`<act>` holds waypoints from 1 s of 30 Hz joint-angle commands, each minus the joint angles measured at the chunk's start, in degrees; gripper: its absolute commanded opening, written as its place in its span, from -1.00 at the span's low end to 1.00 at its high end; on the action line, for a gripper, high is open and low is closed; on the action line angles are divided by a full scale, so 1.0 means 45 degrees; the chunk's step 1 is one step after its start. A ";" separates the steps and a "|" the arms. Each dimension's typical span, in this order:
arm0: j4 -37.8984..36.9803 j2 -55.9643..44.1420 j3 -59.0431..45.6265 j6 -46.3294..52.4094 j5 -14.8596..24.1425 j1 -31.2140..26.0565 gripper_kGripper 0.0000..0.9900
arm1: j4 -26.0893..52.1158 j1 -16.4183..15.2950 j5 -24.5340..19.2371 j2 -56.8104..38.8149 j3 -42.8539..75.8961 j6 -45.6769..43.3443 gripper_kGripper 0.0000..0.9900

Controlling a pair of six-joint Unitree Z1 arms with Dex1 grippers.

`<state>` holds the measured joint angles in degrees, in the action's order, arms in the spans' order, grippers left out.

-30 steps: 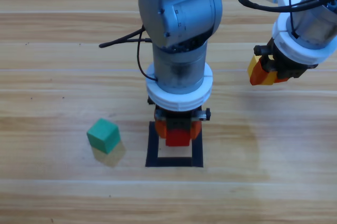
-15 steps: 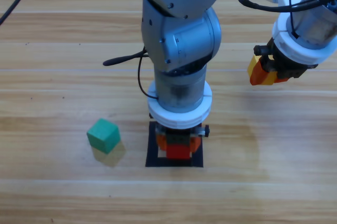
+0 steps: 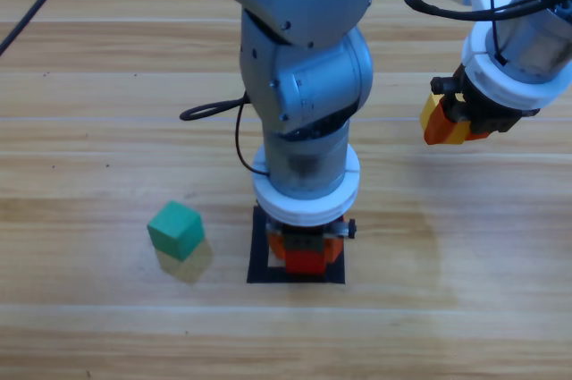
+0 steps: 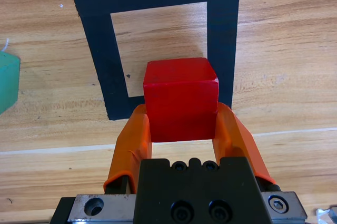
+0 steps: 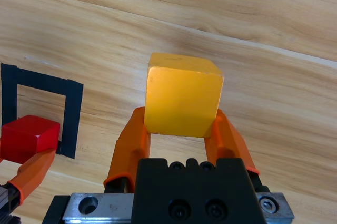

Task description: Stack the blocks in the rectangular block: red at the bottom, yellow in the middle, green on top

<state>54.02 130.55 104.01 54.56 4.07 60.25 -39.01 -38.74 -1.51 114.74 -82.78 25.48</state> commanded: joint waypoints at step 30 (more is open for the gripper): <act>-0.0988 -0.0575 -0.1220 -0.0131 0.0092 -0.0557 -0.91 | 0.0309 0.0289 -0.0193 0.0342 0.0191 0.0138 -0.65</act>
<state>50.34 128.38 100.33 54.15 4.07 58.79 -38.93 -38.74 -1.51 114.74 -82.78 25.48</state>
